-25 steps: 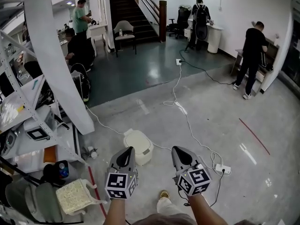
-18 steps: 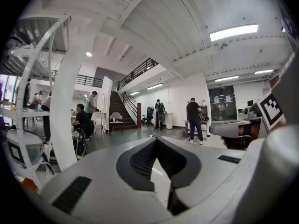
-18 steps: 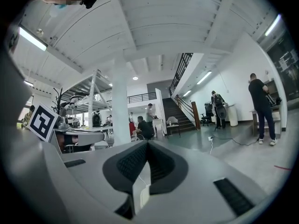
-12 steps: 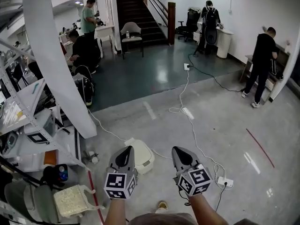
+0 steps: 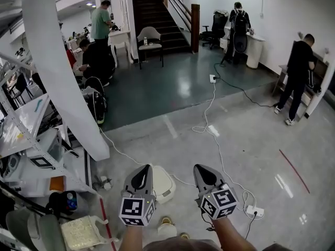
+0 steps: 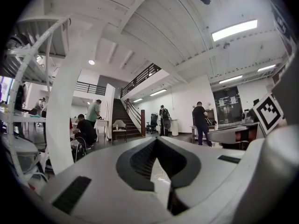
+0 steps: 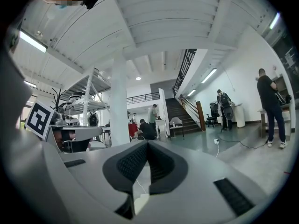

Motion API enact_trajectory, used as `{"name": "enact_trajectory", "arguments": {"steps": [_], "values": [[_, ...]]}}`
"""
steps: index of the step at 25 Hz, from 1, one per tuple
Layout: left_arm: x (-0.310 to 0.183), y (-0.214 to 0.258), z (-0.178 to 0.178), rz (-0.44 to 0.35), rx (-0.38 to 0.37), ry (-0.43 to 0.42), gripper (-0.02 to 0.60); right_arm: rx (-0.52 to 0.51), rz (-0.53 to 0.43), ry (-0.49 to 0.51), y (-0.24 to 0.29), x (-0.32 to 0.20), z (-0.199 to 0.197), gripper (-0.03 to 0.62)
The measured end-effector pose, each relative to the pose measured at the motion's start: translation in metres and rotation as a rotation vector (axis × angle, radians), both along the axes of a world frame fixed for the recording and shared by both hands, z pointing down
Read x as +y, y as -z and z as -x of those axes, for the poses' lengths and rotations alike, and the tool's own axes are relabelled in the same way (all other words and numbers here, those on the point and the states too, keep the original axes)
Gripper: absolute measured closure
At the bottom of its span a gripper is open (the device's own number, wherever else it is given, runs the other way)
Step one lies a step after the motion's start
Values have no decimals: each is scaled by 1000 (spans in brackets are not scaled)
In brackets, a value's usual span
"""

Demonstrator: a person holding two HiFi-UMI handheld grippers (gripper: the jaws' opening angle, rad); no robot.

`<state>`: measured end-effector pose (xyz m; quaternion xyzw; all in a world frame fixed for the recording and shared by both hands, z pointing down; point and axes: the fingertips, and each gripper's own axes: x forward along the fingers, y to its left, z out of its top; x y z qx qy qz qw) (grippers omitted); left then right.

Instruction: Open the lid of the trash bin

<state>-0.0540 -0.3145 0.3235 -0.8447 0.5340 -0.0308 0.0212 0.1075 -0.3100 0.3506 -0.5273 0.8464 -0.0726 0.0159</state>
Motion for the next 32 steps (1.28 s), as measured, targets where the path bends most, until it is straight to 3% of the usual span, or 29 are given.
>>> {"name": "enact_trajectory", "arguments": {"steps": [16, 32], "values": [[-92, -7, 12, -9, 10, -25, 581, -10, -19, -9, -2, -91, 16, 560], [-130, -64, 20, 68, 5, -63, 581, -8, 16, 20, -51, -113, 37, 559]]}}
